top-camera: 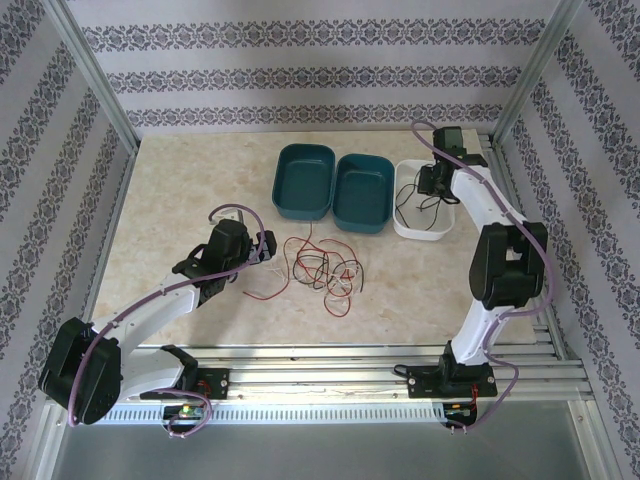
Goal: Untangle the cables
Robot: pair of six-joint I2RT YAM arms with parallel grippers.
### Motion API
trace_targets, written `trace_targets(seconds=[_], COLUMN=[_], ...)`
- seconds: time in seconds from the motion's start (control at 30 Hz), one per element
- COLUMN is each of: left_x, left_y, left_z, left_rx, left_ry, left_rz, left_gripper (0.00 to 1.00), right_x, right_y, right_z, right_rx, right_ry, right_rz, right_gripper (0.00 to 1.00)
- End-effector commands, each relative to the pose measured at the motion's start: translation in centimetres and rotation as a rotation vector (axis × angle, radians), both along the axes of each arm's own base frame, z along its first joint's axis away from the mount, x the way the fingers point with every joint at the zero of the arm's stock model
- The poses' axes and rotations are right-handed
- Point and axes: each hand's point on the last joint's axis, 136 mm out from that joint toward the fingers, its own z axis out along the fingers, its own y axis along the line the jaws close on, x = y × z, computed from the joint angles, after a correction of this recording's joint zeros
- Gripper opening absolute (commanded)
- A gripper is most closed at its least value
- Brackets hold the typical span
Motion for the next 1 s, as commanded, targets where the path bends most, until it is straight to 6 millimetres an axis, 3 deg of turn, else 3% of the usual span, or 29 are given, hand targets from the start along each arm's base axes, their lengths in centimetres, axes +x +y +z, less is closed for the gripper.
trace_targets(seconds=[0.0, 0.27, 0.5, 0.77, 0.97], left_x=[-0.2, -0.4, -0.3, 0.1, 0.9], left_y=[0.8, 0.9, 0.8, -0.6, -2.6], left_z=[-0.2, 0.0, 0.7, 0.3, -1.3], left_rx=[0.023, 0.012, -0.005, -0.028, -0.083], left_ry=[-0.001, -0.019, -0.047, -0.017, 0.060], left_rz=[0.015, 0.015, 0.013, -0.038, -0.084], left_gripper=[0.99, 0.99, 0.99, 0.99, 0.99], right_x=[-1.6, -3.2, -6.4, -10.6, -13.4], right_y=[-1.0, -0.2, 3.7, 11.2, 19.1], right_z=[0.6, 3.0, 4.3, 3.6, 1.2], right_rx=[-0.019, 0.022, 0.083, 0.188, 0.320], right_ry=[0.014, -0.034, -0.069, -0.086, -0.022], right_rz=[-0.042, -0.041, 0.021, 0.153, 0.237], right_gripper=[0.47, 0.48, 0.47, 0.45, 0.41])
